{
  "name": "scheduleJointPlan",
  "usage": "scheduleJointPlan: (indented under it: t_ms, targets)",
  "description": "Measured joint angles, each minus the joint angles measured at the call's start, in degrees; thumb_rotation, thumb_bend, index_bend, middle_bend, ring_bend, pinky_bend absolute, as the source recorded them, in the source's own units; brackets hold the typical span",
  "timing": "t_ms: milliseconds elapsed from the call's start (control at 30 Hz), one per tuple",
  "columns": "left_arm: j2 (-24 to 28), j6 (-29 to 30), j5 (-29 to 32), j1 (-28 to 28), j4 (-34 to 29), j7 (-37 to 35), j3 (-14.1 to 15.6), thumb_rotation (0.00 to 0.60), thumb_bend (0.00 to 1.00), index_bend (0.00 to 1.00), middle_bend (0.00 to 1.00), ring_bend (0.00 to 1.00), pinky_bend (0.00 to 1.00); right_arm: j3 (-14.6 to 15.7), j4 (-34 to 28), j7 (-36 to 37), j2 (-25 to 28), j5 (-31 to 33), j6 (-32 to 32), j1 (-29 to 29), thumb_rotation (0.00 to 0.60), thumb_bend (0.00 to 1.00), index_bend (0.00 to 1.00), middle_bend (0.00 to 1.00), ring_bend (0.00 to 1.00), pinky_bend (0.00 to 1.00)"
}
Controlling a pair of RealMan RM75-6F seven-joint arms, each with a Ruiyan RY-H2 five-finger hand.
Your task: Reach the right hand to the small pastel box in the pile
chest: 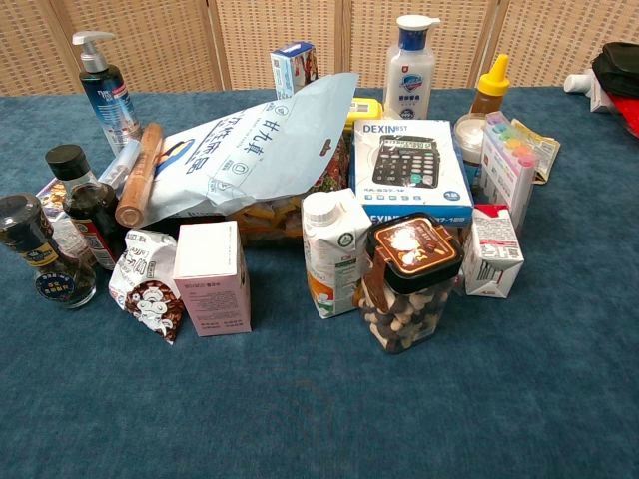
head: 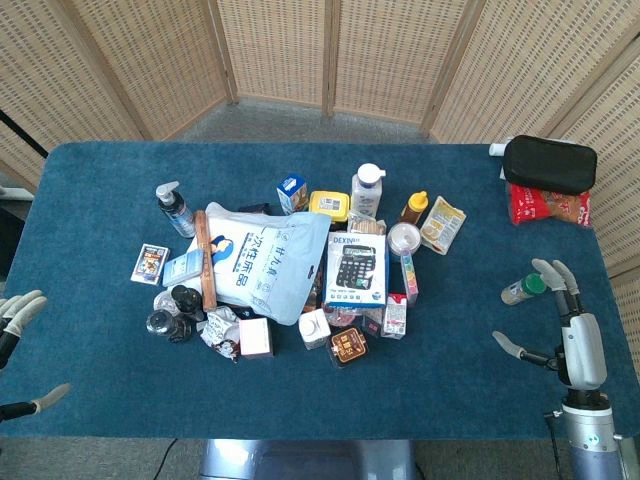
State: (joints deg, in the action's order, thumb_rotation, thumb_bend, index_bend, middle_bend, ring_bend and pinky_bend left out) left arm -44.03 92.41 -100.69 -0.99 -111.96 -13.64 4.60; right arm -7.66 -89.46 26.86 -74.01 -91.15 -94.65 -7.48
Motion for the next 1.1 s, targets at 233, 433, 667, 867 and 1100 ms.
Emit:
scheduleJointPlan:
  t_ms: [233,433,667,867,1100]
  targets:
    - [0.05,-0.25,0.33,0.23,0.01,-0.13,-0.06,0.600,0.00,0.00,0.00,0.00,0.00,0.81,0.58,1.01,0.25,-0.38,2.00,-0.56,0.600,0.00,0.00,0.00,0.00,0.01]
    - [-0.04,-0.71,1.37,0.48,-0.12,0.12,-0.33,0.600,0.00,0.00,0.00,0.00,0.00,1.23,0.49,1.87,2.02,-0.27,8.41,-3.38,0.600,0.00,0.00,0.00,0.00,0.00]
    - [-0.14,-1.07,2.95,0.72,-0.35,0.47,-0.87,0.600,0.00,0.00,0.00,0.00,0.00,-0.66,-0.64,-4.06,3.09,1.26,18.61,-10.54,0.600,0.00,0.00,0.00,0.00,0.00]
    - [-0.12,-1.86,4.24,1.14,-0.19,0.21,-1.25,0.600,0.00,0.00,0.00,0.00,0.00,-2.22,-1.52,-8.99,3.57,3.92,27.53,-16.20,0.600,0.00,0.00,0.00,0.00,0.00]
    - [-0.12,-1.93,4.91,1.15,-0.14,0.18,-1.48,0.600,0.00,0.00,0.00,0.00,0.00,-3.43,-0.85,-13.28,4.45,8.19,37.51,-22.50,0.600,0.00,0.00,0.00,0.00,0.00]
